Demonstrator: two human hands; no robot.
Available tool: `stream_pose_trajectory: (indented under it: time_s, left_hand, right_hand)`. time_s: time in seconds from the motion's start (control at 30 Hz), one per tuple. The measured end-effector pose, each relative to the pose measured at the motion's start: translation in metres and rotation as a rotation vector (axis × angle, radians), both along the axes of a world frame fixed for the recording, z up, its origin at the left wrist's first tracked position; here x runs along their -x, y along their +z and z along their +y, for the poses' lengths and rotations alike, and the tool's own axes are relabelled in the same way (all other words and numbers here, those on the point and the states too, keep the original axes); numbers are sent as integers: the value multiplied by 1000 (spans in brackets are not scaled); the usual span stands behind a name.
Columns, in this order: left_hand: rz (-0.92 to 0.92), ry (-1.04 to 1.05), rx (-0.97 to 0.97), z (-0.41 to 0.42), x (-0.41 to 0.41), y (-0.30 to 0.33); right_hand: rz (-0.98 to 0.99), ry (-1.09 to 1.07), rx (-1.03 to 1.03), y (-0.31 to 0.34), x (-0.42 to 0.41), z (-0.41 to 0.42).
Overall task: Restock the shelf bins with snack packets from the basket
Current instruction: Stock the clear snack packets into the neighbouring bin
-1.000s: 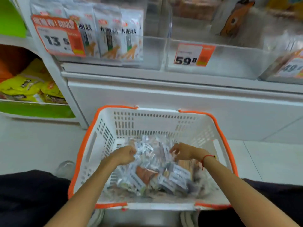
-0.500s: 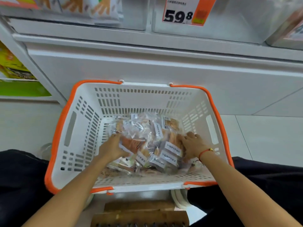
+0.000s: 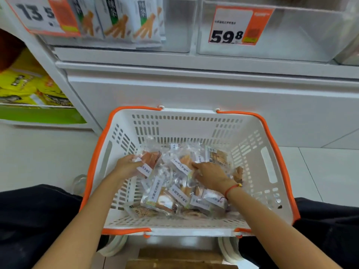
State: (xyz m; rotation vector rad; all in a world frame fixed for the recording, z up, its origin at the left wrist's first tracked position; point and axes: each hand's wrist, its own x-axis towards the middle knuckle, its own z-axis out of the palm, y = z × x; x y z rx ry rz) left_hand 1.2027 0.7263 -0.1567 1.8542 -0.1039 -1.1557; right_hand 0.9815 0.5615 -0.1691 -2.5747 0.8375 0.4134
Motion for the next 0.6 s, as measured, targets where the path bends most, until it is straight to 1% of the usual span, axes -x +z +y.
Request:
stream_pose_trajectory:
  time_s: [0.07, 0.17, 0.27, 0.3, 0.37, 0.4, 0.43, 0.5, 0.57, 0.6]
  left_hand:
    - [90, 11, 28, 5, 0, 2]
    - [208, 73, 108, 5, 2, 6]
    - [242, 48, 147, -1, 5, 16]
    - [241, 30, 166, -3, 4, 19]
    - [268, 9, 252, -7, 4, 23]
    - [286, 7, 297, -8, 3, 24]
    - [304, 0, 335, -10, 2, 26]
    - [335, -3, 391, -13, 4, 32]
    - [331, 6, 412, -15, 7, 35]
    - [324, 22, 409, -15, 8, 36]
  right_hand:
    - [-130, -160, -244, 9, 0, -8]
    - [-383, -408, -427, 29, -5, -16]
    - [-577, -592, -811, 49, -13, -19]
    - [-593, -618, -955, 54, -15, -21]
    - [-562, -648, -1234, 61, -17, -22]
    - [-545, -655, -1333, 64, -18, -21]
    - [-535, -662, -1407, 66, -20, -19]
    - [-544, -670, -1478, 74, -22, -15]
    - [-578, -688, -1486, 81, -24, -13]
    - [-608, -693, -1455, 82, -24, -12]
